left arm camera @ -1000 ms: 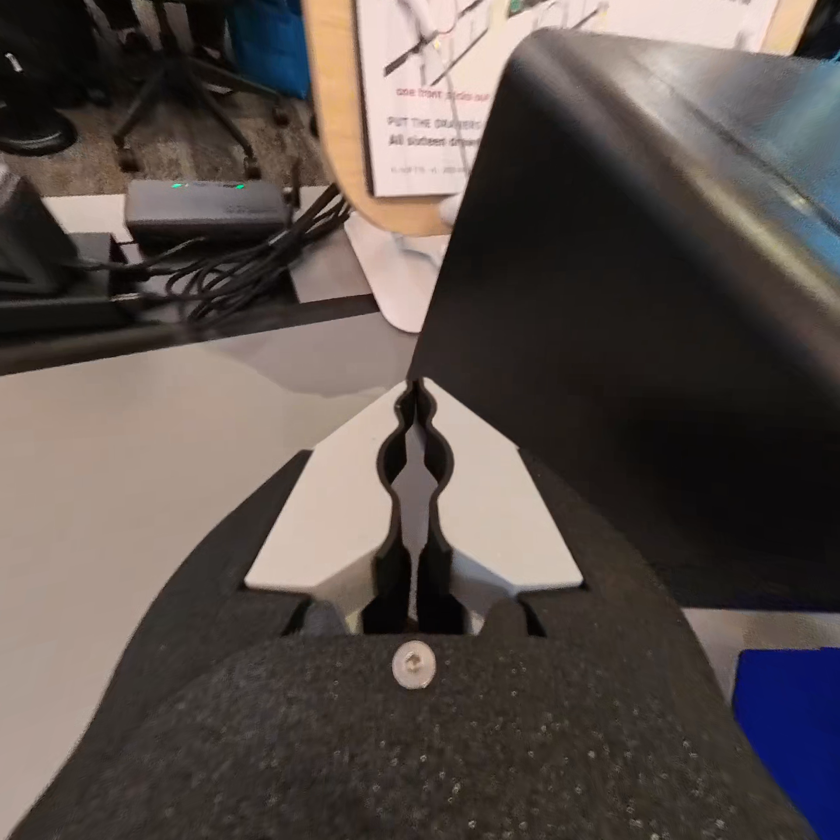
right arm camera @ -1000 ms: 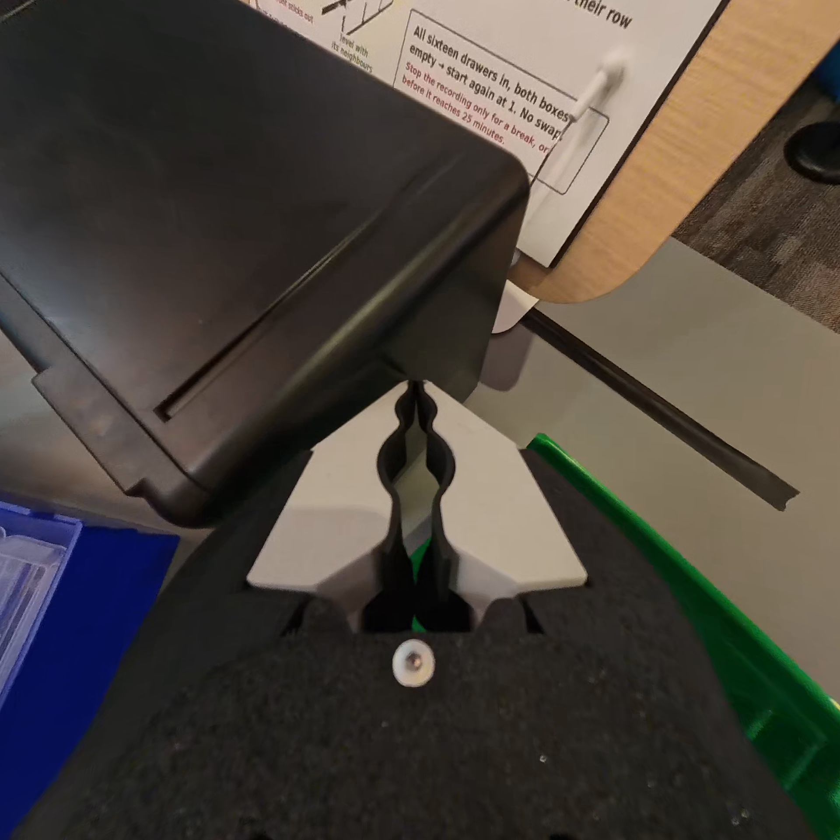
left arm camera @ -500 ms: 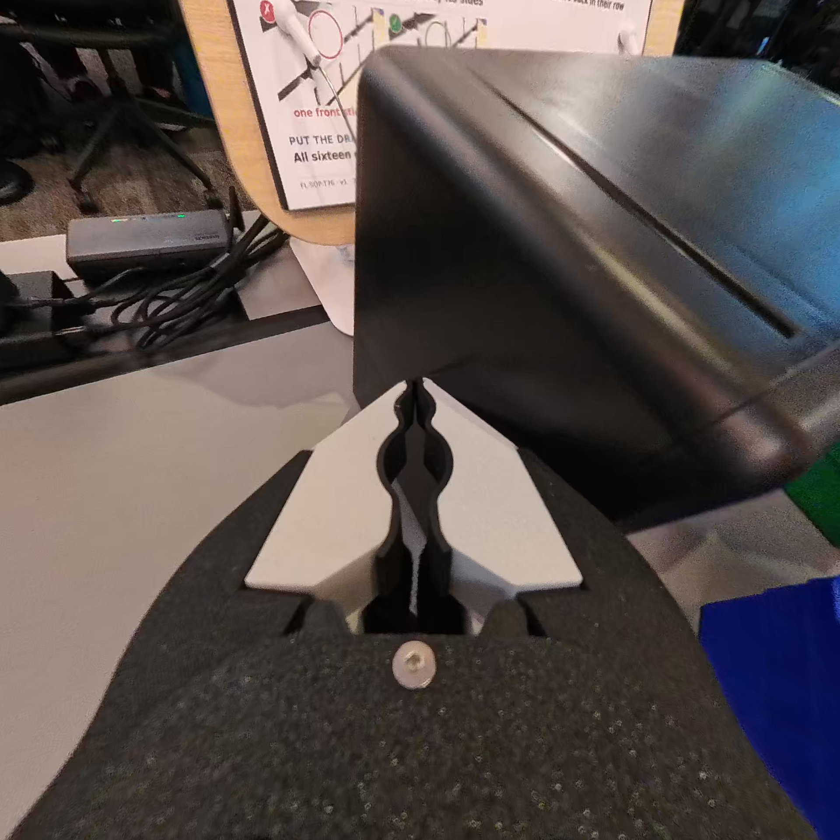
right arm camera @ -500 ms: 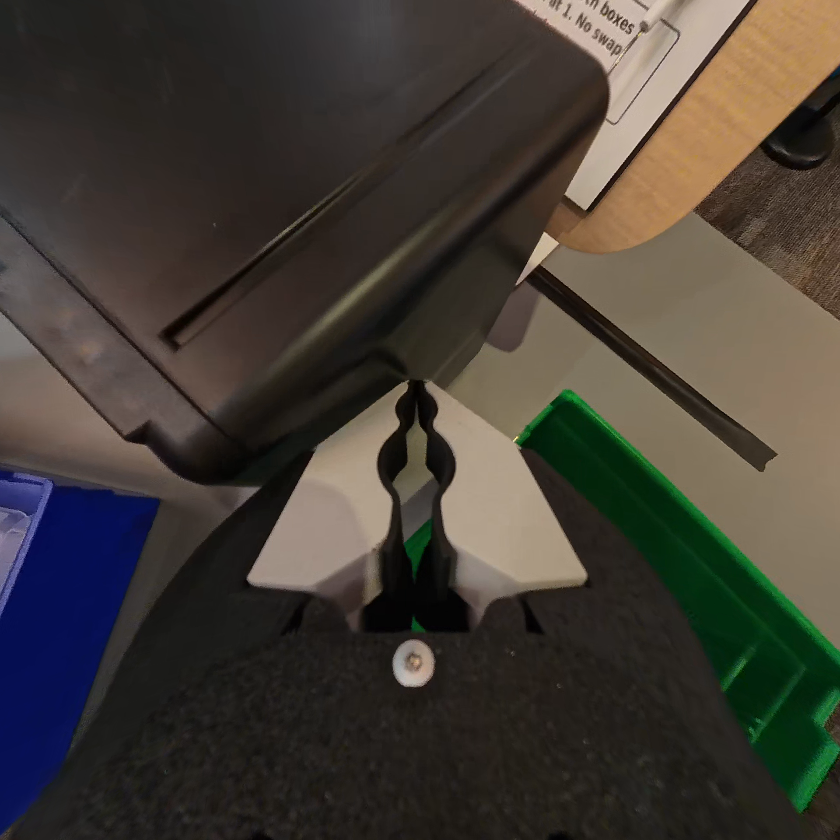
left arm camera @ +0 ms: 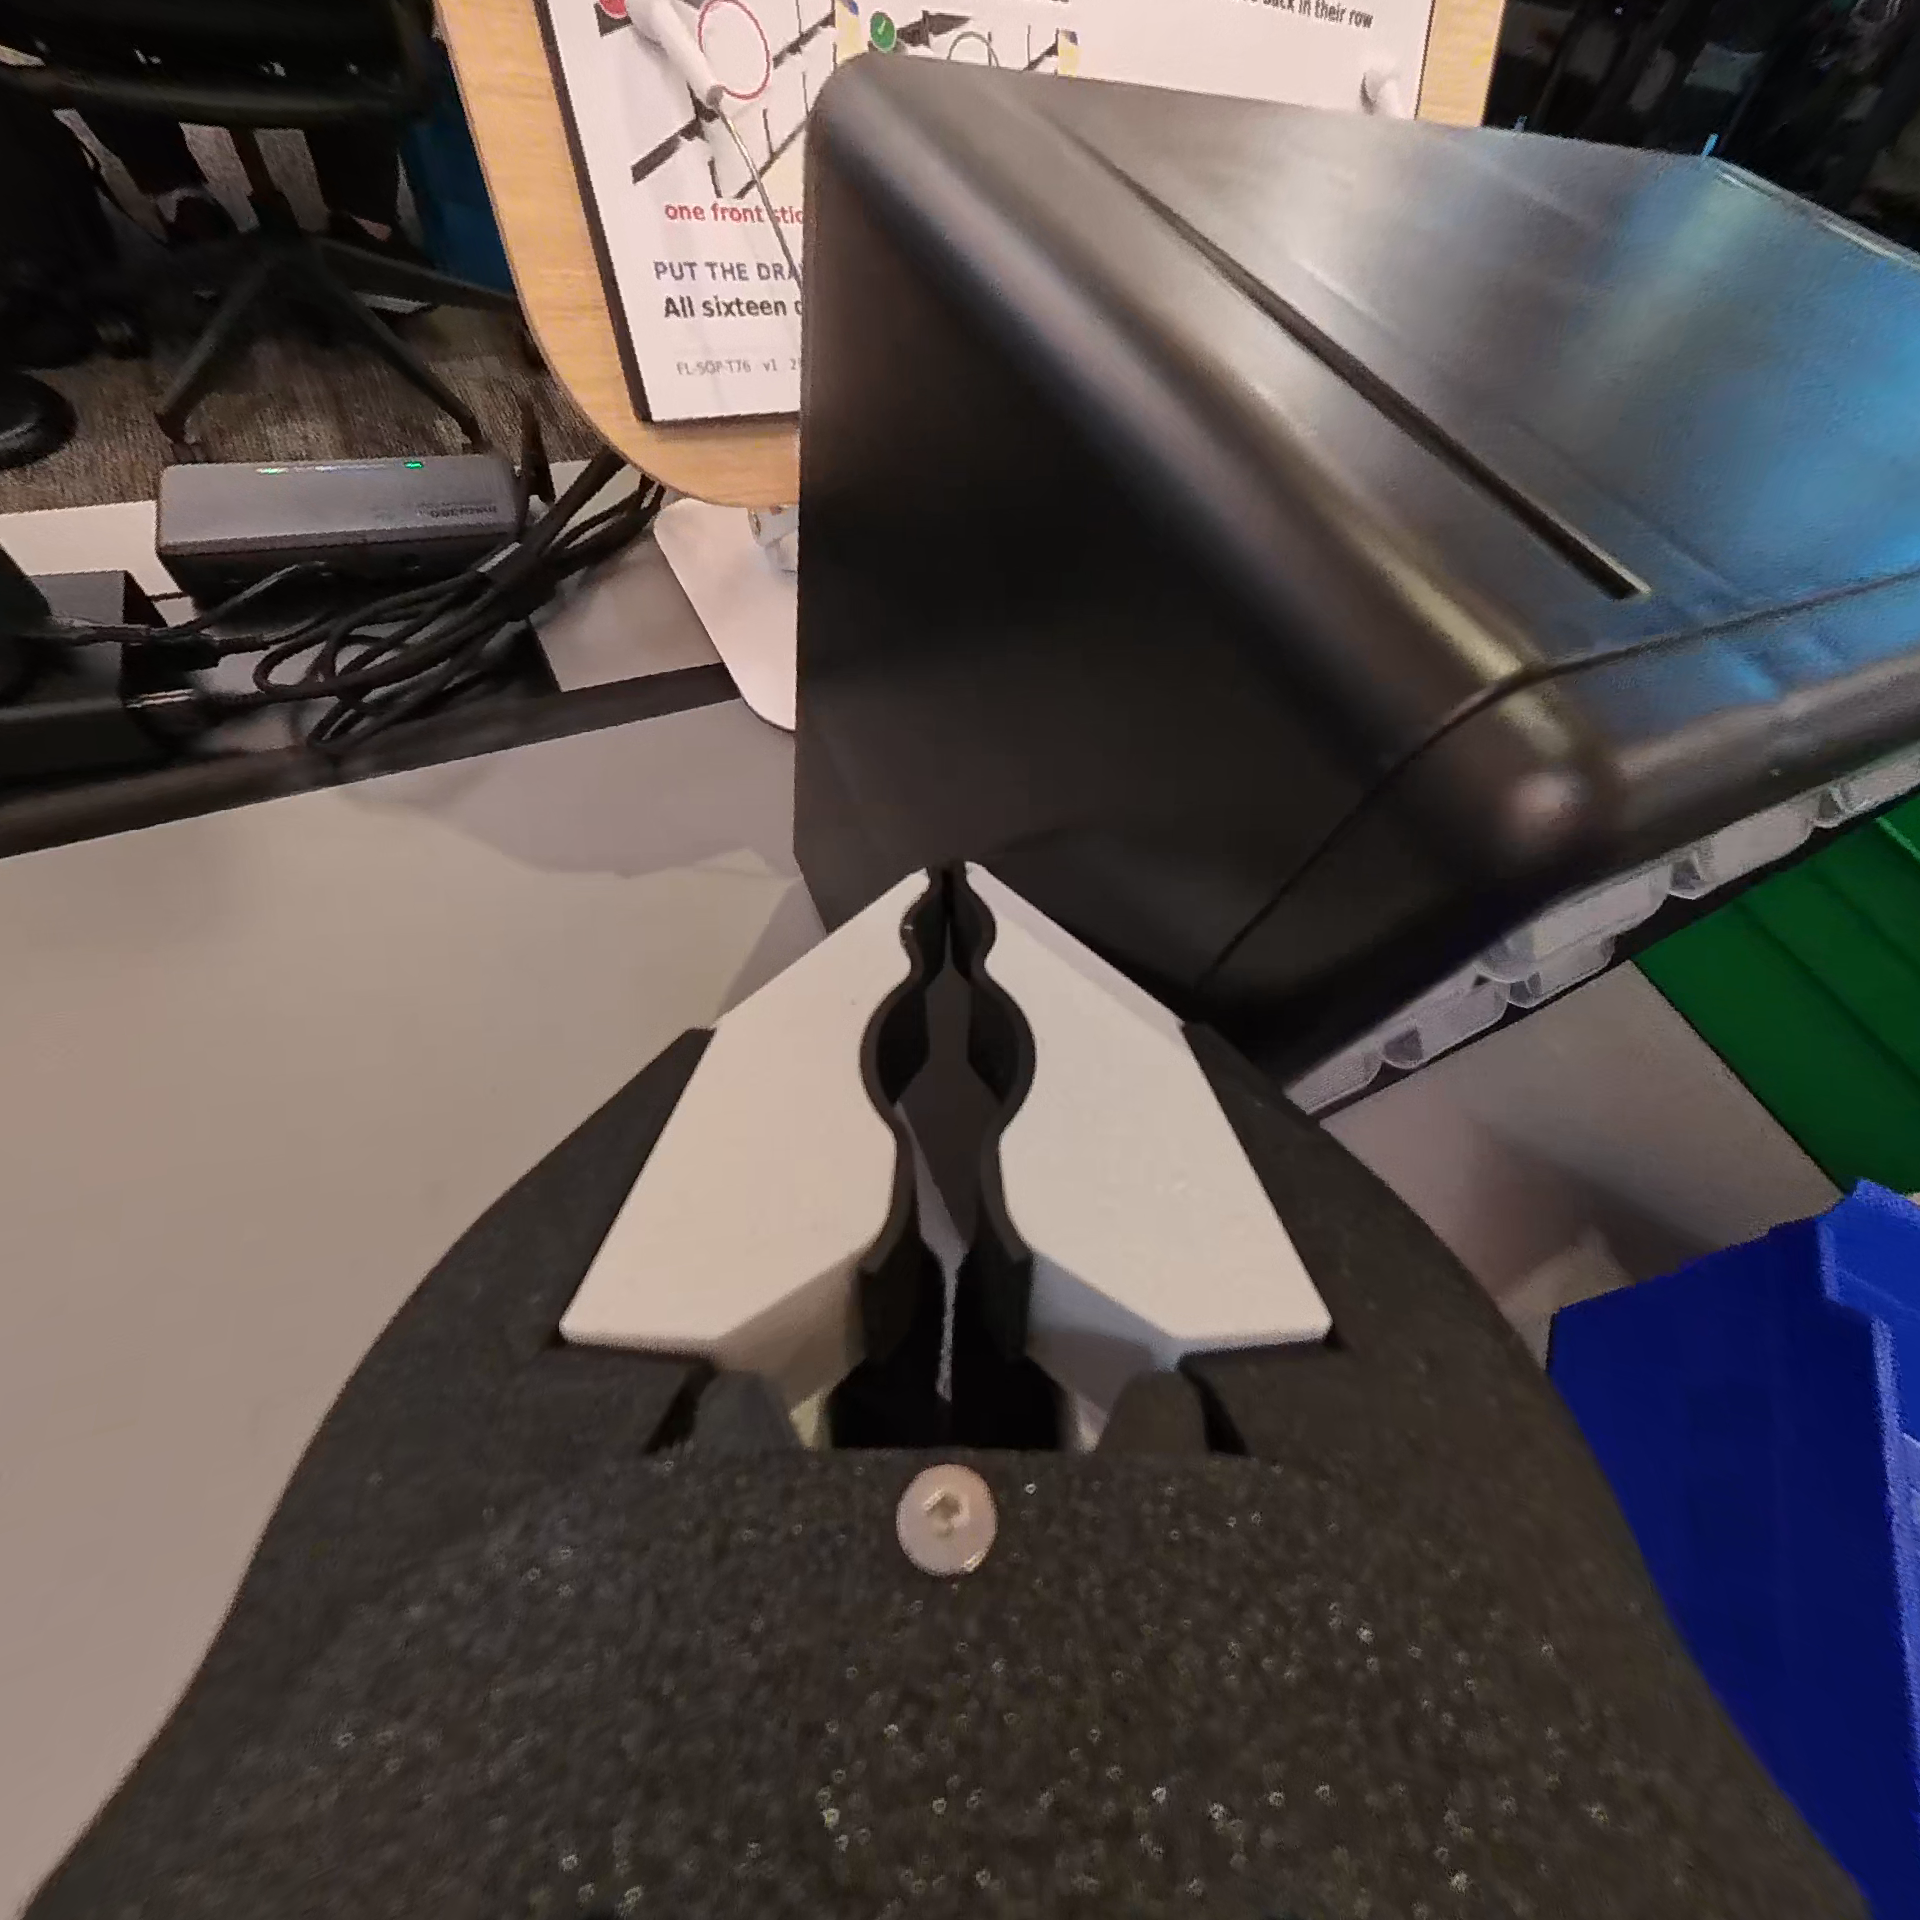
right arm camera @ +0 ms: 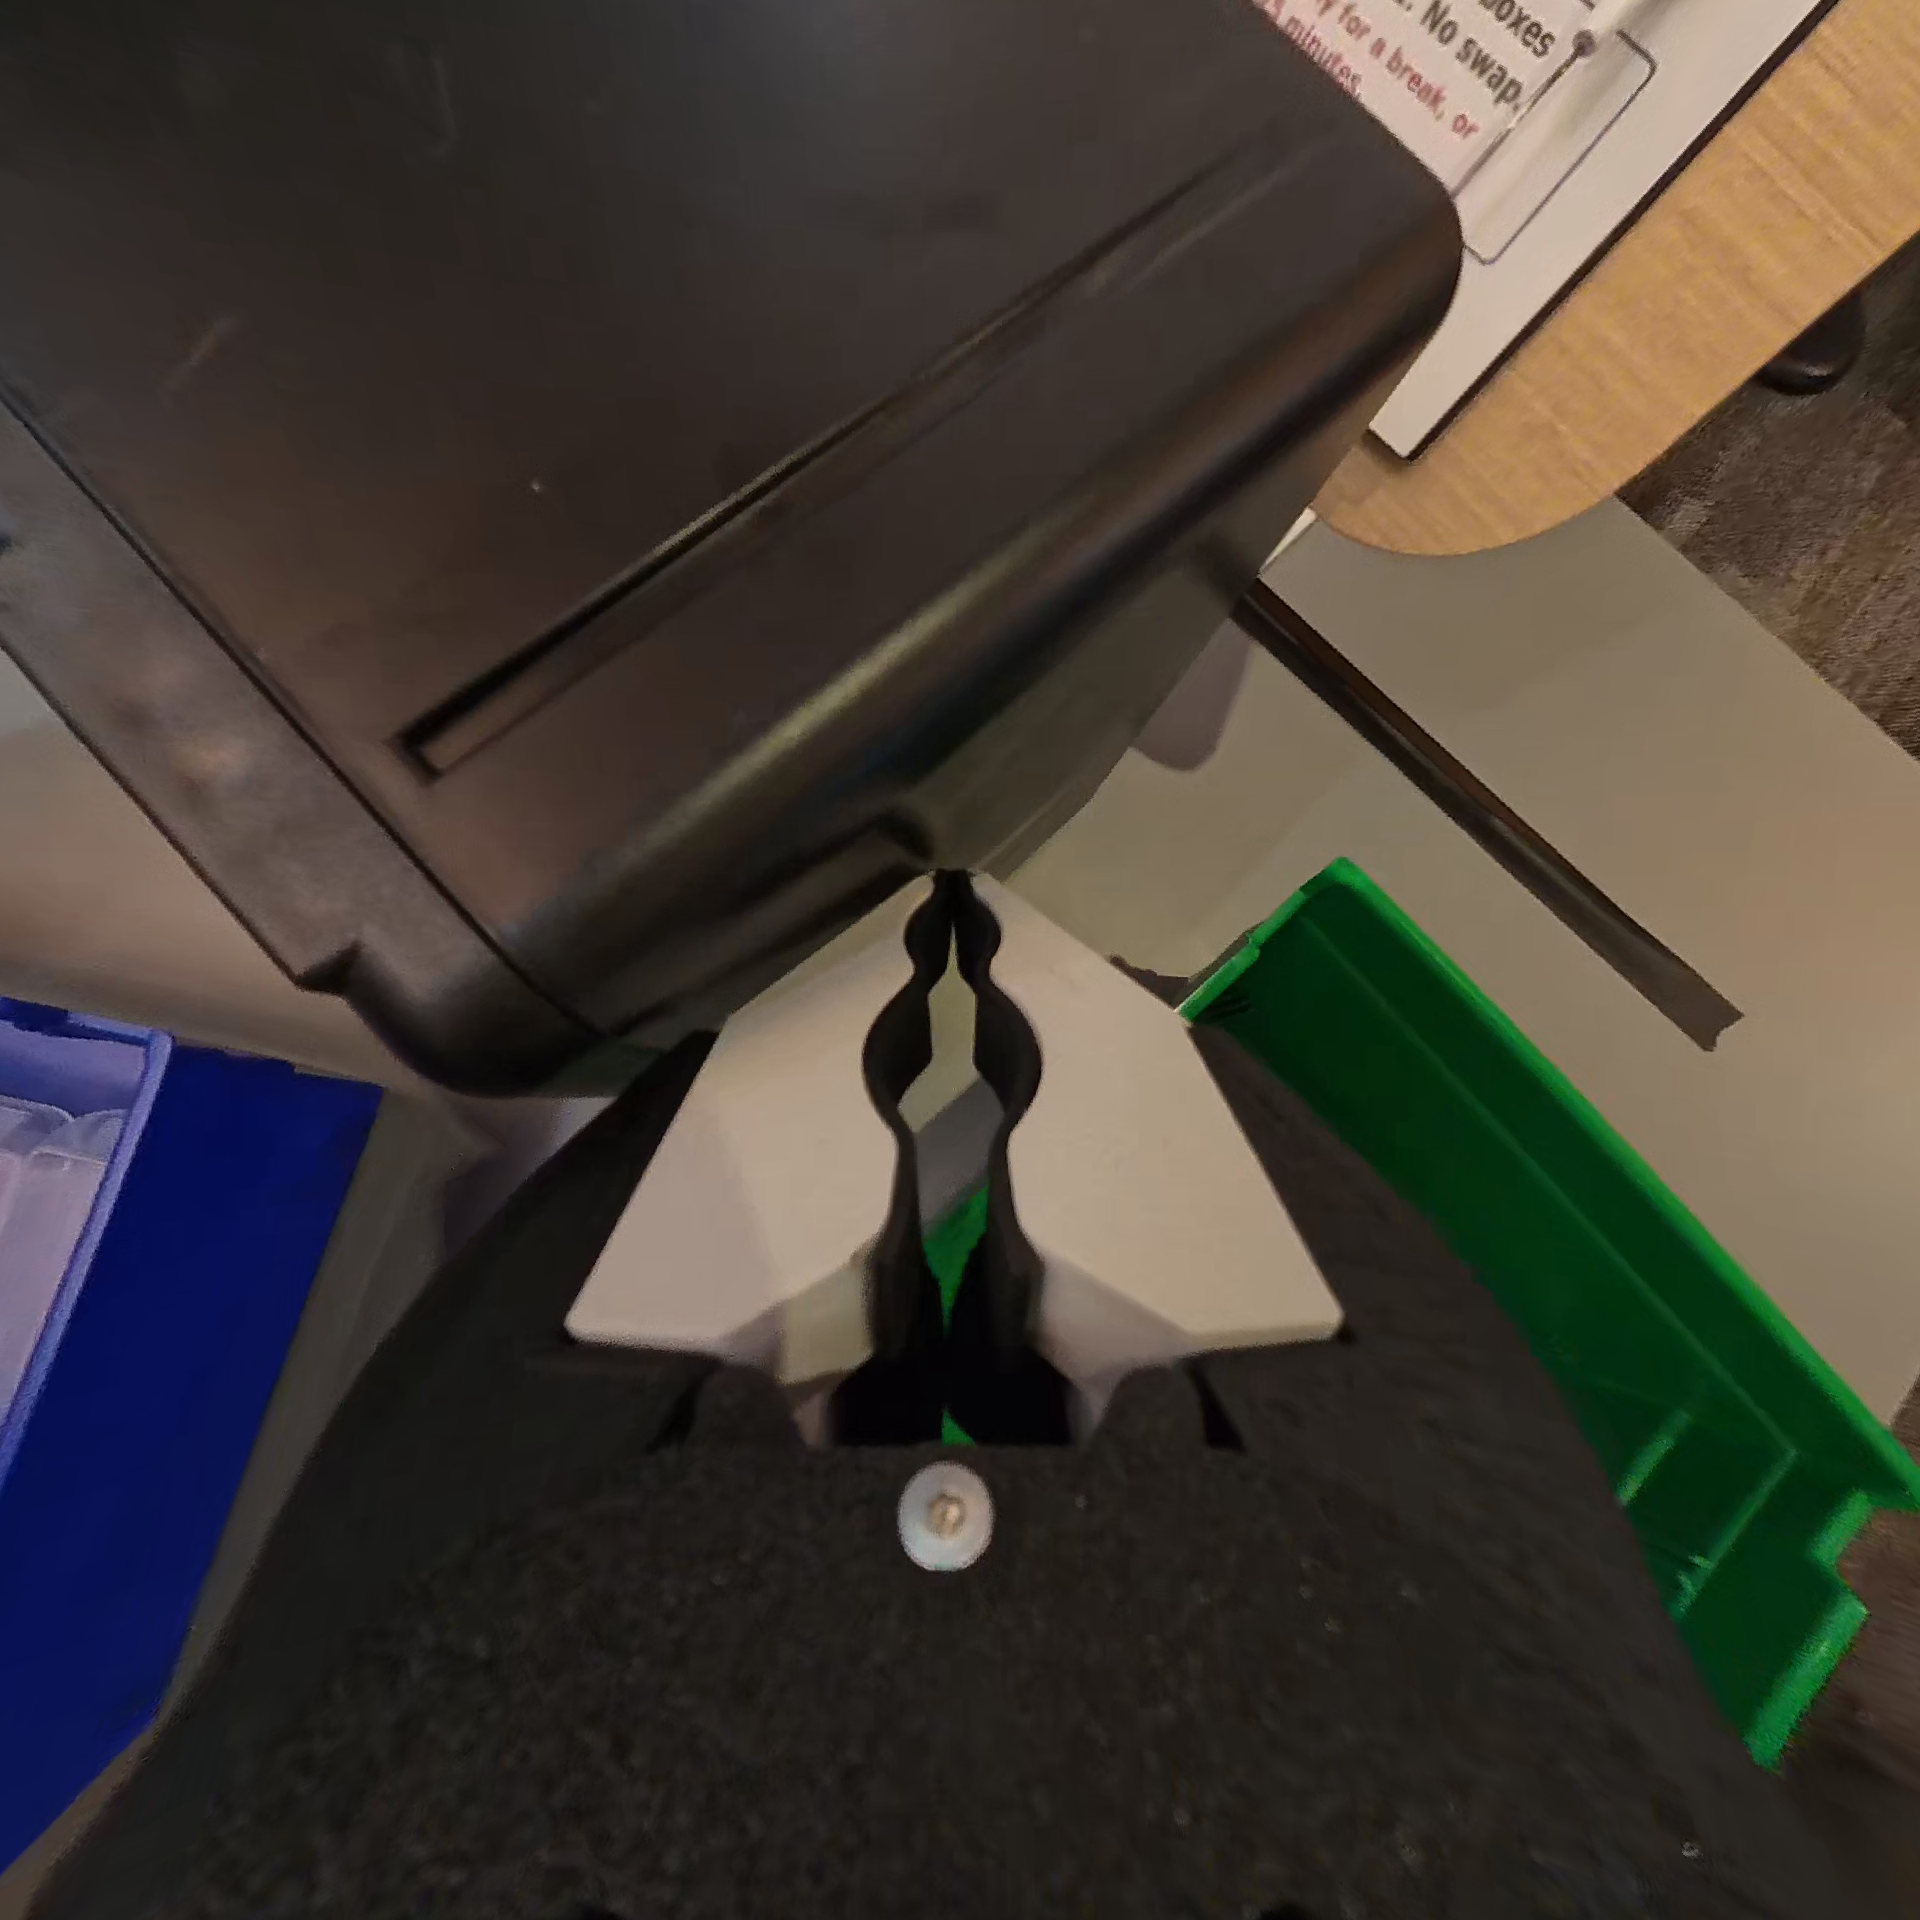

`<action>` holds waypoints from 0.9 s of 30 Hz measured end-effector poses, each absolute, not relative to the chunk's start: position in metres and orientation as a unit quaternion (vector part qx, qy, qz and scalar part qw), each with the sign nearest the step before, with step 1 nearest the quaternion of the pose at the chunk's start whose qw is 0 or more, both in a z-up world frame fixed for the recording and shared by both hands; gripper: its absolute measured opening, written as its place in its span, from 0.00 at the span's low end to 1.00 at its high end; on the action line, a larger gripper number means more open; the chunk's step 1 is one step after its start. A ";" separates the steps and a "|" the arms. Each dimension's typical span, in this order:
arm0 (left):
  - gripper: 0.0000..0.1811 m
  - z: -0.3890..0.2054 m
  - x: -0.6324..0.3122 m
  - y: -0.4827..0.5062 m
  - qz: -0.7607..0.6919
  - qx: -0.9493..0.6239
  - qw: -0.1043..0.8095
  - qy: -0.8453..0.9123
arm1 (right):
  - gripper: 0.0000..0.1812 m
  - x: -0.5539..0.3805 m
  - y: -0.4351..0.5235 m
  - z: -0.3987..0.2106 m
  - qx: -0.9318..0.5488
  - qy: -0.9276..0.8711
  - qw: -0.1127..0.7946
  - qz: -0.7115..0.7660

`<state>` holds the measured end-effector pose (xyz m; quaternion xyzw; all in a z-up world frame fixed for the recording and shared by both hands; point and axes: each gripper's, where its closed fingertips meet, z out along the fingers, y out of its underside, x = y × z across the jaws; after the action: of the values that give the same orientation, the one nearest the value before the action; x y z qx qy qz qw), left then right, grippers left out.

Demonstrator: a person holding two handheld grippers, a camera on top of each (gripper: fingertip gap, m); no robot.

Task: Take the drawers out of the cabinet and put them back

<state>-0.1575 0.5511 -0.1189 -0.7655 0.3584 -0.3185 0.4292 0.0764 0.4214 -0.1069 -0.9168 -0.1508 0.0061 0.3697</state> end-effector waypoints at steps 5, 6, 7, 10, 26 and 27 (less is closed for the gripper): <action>0.00 -0.119 -0.160 0.545 -0.323 -0.764 0.427 0.360 | 0.00 0.077 0.422 -0.116 -0.920 -0.142 0.366 0.016; 0.00 -0.119 -0.160 0.545 -0.325 -0.763 0.427 0.359 | 0.00 0.078 0.422 -0.118 -0.919 -0.142 0.367 0.017; 0.00 -0.118 -0.160 0.544 -0.325 -0.760 0.428 0.365 | 0.00 0.078 0.422 -0.118 -0.918 -0.137 0.371 0.022; 0.00 -0.109 -0.166 0.540 -0.346 -0.758 0.414 0.366 | 0.00 0.078 0.417 -0.096 -0.904 -0.098 0.413 0.053; 0.33 -0.154 -0.324 0.326 -0.405 -0.668 0.304 0.546 | 0.32 -0.094 0.250 -0.170 -0.951 -0.122 0.243 0.147; 0.31 -0.163 -0.322 0.322 -0.392 -0.671 0.300 0.553 | 0.32 -0.095 0.251 -0.178 -0.957 -0.118 0.221 0.145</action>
<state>-0.3219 0.3221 -0.1626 -0.6707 0.5534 -0.3922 0.3000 -0.0946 0.2513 -0.1781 -0.9572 -0.1175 0.1451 0.2211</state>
